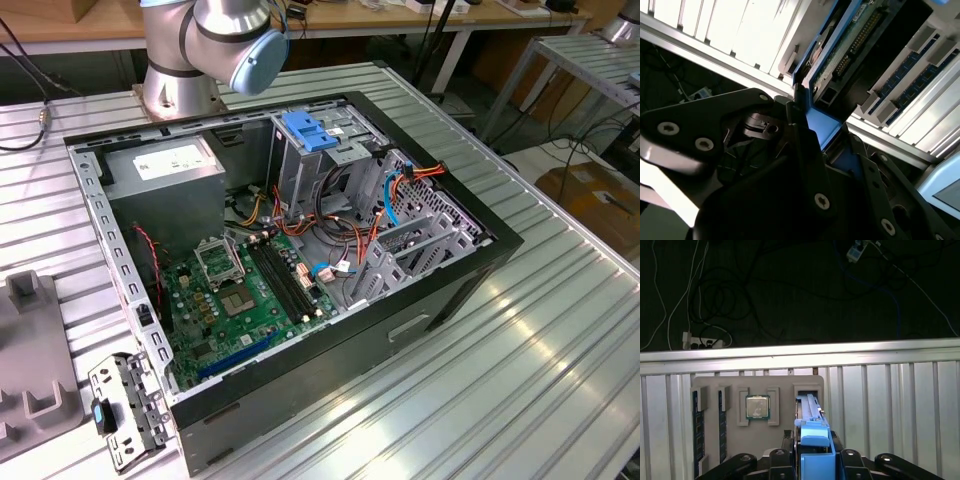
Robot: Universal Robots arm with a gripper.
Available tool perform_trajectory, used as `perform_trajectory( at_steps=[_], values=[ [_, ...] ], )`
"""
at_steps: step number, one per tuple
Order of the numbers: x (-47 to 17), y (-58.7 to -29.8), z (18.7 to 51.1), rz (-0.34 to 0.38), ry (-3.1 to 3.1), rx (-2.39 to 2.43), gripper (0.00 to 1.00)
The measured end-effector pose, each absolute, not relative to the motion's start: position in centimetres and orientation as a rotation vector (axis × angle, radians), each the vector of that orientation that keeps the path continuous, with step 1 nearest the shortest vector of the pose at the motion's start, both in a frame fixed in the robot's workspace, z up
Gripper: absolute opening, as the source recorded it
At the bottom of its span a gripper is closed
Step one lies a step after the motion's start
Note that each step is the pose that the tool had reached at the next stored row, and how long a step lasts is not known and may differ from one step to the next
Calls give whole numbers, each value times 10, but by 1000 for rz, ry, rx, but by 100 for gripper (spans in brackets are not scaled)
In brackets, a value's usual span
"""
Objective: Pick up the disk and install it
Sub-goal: 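Pick up the disk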
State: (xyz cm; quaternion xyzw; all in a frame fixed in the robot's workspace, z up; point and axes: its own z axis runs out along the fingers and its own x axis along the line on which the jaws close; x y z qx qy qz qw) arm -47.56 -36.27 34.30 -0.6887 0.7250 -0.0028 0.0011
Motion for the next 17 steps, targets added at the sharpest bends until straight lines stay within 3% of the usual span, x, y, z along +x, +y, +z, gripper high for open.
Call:
perform_trajectory(
  at_steps=[17],
  values=[
    [-476,-363,354,-10,2277,-2163,37]
  ],
)
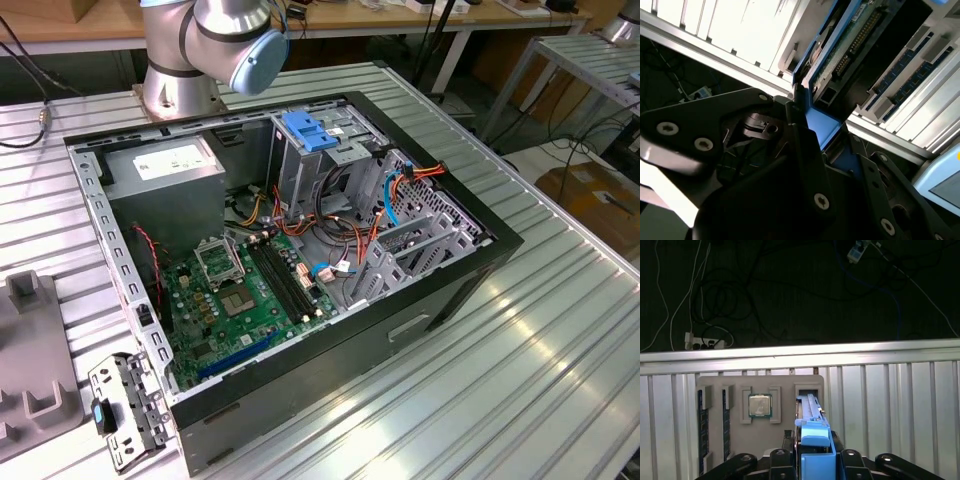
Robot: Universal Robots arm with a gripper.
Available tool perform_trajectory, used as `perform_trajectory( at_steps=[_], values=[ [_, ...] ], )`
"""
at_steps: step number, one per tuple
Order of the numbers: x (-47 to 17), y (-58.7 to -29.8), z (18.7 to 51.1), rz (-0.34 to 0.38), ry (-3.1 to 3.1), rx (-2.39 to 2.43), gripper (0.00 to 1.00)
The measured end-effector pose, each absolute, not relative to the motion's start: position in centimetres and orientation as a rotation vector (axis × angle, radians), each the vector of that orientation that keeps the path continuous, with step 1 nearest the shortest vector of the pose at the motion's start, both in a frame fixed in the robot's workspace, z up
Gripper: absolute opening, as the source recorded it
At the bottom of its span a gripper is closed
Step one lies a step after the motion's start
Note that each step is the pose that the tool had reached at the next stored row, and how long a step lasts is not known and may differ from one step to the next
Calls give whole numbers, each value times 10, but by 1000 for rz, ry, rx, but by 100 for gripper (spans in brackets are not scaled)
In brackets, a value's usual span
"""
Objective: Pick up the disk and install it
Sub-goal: 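Pick up the disk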
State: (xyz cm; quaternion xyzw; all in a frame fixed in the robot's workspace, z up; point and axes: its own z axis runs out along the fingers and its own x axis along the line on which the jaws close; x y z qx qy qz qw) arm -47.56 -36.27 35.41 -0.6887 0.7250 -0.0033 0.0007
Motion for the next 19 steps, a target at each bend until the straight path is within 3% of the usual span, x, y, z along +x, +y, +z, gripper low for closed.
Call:
perform_trajectory(
  at_steps=[14,19],
  values=[
    [-476,-363,371,-10,2277,-2163,37],
    [-476,-363,396,-10,2277,-2163,37]
  ],
)
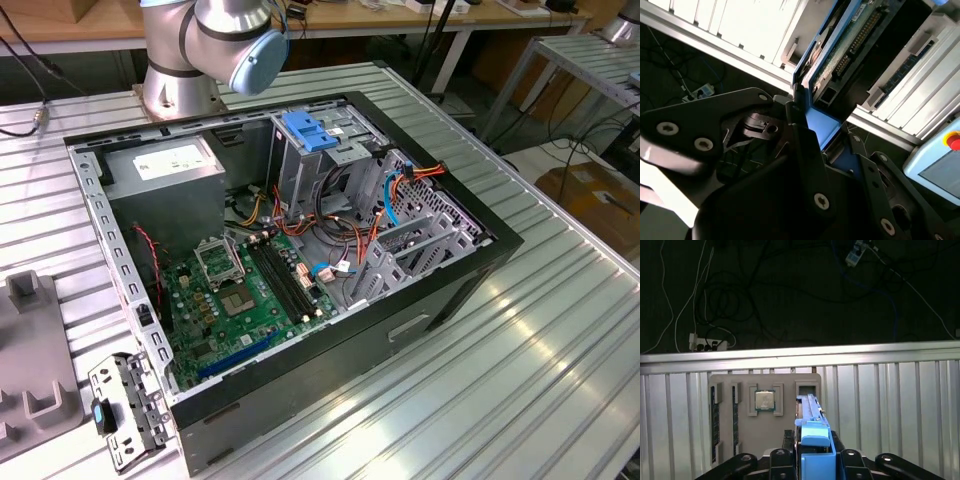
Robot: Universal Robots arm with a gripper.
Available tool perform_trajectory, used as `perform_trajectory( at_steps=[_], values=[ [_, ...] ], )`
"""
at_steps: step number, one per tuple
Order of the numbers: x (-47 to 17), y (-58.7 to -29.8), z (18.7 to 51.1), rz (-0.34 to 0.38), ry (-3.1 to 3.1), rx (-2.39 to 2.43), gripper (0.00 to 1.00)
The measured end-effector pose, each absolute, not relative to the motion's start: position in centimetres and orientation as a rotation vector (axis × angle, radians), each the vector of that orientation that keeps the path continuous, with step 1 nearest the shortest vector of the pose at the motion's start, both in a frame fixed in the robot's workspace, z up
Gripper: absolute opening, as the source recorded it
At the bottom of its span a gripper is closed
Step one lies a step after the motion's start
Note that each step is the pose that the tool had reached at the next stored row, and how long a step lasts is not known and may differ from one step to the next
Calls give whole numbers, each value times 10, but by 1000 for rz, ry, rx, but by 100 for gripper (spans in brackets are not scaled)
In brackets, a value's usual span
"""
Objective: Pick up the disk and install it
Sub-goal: 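Pick up the disk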
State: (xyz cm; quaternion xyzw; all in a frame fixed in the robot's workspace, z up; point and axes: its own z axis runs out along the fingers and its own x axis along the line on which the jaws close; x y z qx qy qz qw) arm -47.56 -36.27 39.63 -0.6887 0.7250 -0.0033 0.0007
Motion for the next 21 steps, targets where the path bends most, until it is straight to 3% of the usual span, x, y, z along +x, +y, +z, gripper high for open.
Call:
perform_trajectory(
  at_steps=[21],
  values=[
    [-476,-363,419,-10,2277,-2163,37]
  ],
)
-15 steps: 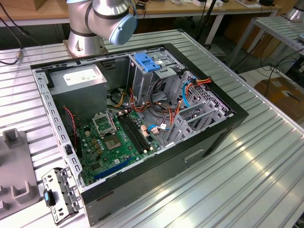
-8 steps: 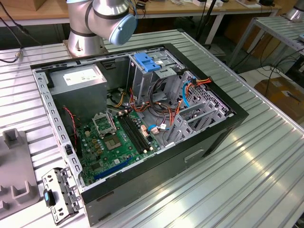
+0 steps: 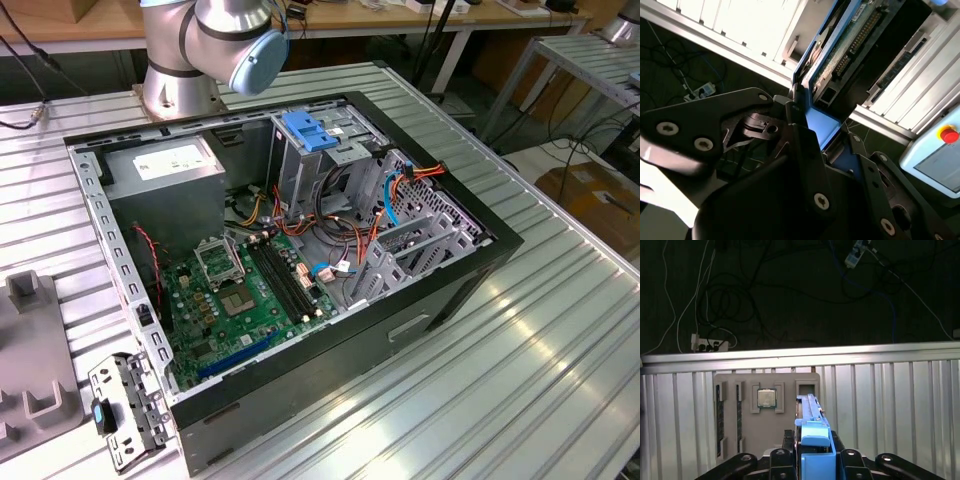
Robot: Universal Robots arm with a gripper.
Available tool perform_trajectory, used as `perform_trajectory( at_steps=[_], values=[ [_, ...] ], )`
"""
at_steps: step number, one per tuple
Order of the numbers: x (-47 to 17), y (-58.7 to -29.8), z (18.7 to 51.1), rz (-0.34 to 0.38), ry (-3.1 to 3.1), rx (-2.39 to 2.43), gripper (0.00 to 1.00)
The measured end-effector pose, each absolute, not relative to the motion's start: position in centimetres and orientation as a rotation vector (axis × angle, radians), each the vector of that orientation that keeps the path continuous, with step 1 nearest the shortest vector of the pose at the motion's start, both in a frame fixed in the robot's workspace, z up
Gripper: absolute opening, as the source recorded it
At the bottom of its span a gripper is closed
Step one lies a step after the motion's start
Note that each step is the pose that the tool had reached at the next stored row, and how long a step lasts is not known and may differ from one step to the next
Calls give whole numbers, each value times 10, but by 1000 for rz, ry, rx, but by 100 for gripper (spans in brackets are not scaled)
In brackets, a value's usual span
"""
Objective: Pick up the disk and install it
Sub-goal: 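Pick up the disk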
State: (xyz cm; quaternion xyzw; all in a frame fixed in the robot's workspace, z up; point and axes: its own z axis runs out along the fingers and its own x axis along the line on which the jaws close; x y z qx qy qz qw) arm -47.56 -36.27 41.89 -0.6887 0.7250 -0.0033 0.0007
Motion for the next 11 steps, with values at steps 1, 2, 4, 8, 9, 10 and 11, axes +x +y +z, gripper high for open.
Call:
perform_trajectory(
  at_steps=[1,2,4,8,9,10,11],
  values=[
    [-476,-363,420,-10,2277,-2163,37],
    [-476,-363,421,-10,2277,-2163,37],
    [-476,-363,424,-10,2277,-2163,37],
    [-476,-363,429,-10,2277,-2163,37],
    [-476,-363,431,-10,2277,-2163,37],
    [-476,-363,432,-10,2277,-2163,37],
    [-476,-363,433,-10,2277,-2163,37]
  ],
)
